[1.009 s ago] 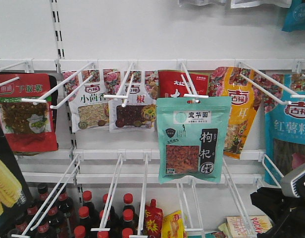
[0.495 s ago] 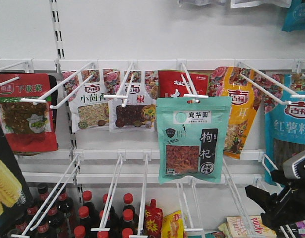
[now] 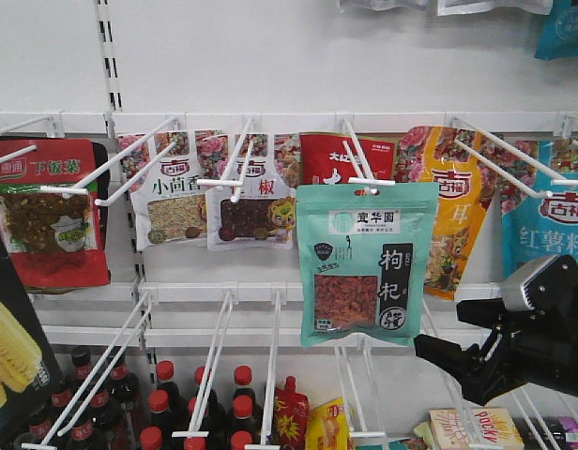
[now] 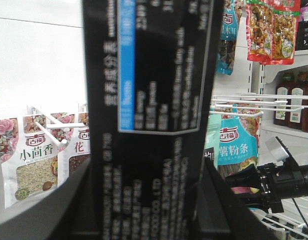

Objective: Pick snacks and fruit into basket

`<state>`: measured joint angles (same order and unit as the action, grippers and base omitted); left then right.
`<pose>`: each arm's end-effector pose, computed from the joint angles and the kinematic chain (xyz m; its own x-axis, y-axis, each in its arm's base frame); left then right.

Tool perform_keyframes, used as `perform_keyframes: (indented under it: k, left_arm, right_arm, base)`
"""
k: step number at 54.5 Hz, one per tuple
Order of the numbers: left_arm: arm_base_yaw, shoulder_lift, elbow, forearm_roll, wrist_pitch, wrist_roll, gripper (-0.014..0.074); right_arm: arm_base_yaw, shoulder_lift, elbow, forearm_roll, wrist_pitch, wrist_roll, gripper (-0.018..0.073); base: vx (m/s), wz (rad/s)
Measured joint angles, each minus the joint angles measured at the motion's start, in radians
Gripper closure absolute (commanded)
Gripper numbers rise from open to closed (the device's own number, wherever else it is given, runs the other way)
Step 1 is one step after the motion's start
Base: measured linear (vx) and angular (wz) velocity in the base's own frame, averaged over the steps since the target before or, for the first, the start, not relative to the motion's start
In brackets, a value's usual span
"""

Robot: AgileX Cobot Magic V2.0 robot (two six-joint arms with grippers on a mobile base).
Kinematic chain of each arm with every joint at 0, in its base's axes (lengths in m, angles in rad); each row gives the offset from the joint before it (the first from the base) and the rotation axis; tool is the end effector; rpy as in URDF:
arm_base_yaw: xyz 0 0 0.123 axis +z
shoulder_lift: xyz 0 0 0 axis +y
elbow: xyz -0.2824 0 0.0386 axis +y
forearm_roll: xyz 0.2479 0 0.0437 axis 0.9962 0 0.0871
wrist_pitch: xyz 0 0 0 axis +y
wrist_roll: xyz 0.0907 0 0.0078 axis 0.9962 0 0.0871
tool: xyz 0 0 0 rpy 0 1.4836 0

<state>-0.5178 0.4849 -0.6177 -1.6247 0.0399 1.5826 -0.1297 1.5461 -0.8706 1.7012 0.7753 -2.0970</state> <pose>0.0823 -0.0512 0.3850 0.1690 -0.1447 -0.9749 0.5359 0.8436 -0.0323 0.3166 0.0225 0.2562 -0.2389 -0.2141 -0.9471 -0.6415 0.7671 -0.0116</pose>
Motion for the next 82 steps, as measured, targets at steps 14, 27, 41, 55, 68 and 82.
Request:
perform_keyframes:
  k: [14, 27, 41, 55, 68, 82]
  left_arm:
    - [0.0, 0.0, 0.0, 0.0, 0.0, 0.0, 0.0603]
    - [0.0, 0.0, 0.0, 0.0, 0.0, 0.0, 0.0603]
    - [0.0, 0.0, 0.0, 0.0, 0.0, 0.0, 0.0603]
    - [0.0, 0.0, 0.0, 0.0, 0.0, 0.0, 0.0603]
    - [0.0, 0.0, 0.0, 0.0, 0.0, 0.0, 0.0603]
    - [0.0, 0.0, 0.0, 0.0, 0.0, 0.0, 0.0603]
  right_arm:
    - [0.0, 0.012, -0.039, -0.005, 0.1, 0.001, -0.0018]
    - [0.0, 0.062, -0.094, -0.012, 0.189, 0.023, -0.0017]
    - [0.0, 0.122, -0.171, -0.014, 0.272, 0.048, -0.0015]
    - [0.0, 0.17, -0.237, -0.02, 0.365, 0.085, -0.0015]
    - [0.0, 0.229, -0.276, -0.024, 0.386, 0.117, -0.0006]
    - [0.003, 0.239, -0.281, -0.024, 0.387, 0.13, 0.0085]
  base:
    - [0.0, 0.0]
    - [0.0, 0.0]
    - [0.0, 0.0]
    - [0.0, 0.0]
    - [0.0, 0.0]
    - [0.0, 0.0]
